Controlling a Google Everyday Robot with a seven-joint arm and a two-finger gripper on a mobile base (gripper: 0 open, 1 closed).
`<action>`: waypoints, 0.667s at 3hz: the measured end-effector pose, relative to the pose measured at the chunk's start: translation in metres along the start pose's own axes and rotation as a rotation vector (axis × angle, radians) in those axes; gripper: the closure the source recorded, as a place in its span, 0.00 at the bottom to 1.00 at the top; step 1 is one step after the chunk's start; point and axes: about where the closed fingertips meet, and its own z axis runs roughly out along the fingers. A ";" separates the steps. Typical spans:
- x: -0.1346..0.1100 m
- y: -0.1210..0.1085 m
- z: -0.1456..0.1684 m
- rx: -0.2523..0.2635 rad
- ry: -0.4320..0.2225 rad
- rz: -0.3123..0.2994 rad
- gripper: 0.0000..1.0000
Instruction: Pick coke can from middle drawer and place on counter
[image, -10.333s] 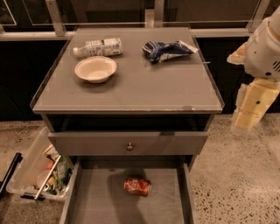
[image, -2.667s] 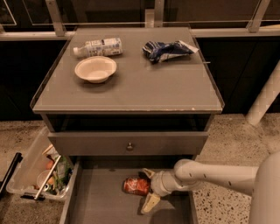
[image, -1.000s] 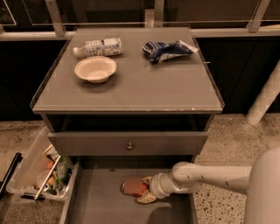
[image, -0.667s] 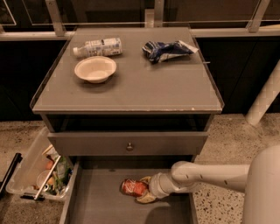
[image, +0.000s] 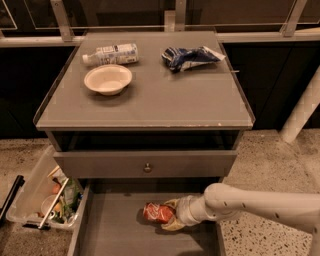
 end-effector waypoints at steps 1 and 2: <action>-0.008 -0.002 -0.039 0.053 -0.013 -0.041 1.00; -0.025 -0.008 -0.090 0.100 -0.020 -0.096 1.00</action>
Offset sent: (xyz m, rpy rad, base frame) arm -0.0083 -0.0735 0.1502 -0.0071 -0.2385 0.0137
